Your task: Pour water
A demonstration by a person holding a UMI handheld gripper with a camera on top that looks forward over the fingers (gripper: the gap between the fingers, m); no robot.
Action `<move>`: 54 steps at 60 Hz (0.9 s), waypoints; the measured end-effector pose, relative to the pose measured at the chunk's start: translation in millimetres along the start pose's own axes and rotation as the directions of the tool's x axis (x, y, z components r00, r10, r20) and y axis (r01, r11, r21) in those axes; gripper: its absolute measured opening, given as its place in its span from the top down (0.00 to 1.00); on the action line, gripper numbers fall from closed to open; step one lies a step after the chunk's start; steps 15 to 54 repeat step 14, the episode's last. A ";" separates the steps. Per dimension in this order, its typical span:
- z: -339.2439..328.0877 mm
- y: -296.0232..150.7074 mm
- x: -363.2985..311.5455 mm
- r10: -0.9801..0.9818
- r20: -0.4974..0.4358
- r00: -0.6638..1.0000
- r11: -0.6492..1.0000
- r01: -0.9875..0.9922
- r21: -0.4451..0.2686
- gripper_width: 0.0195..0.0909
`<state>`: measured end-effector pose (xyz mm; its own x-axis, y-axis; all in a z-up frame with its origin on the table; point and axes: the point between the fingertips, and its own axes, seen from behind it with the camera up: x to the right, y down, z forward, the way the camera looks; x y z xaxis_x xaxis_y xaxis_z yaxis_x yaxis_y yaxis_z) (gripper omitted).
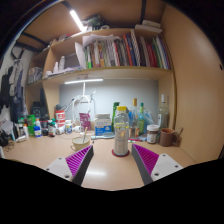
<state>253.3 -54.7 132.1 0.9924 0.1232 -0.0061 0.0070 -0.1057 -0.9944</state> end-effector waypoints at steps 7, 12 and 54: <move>-40.3 2.3 -7.7 0.016 0.007 1.000 1.000 -0.016 0.008 0.08; -62.4 -1.7 -3.7 0.024 -0.020 1.000 0.999 -0.023 0.027 0.08; -68.6 -0.8 0.0 0.021 -0.022 1.000 0.999 -0.020 0.034 0.08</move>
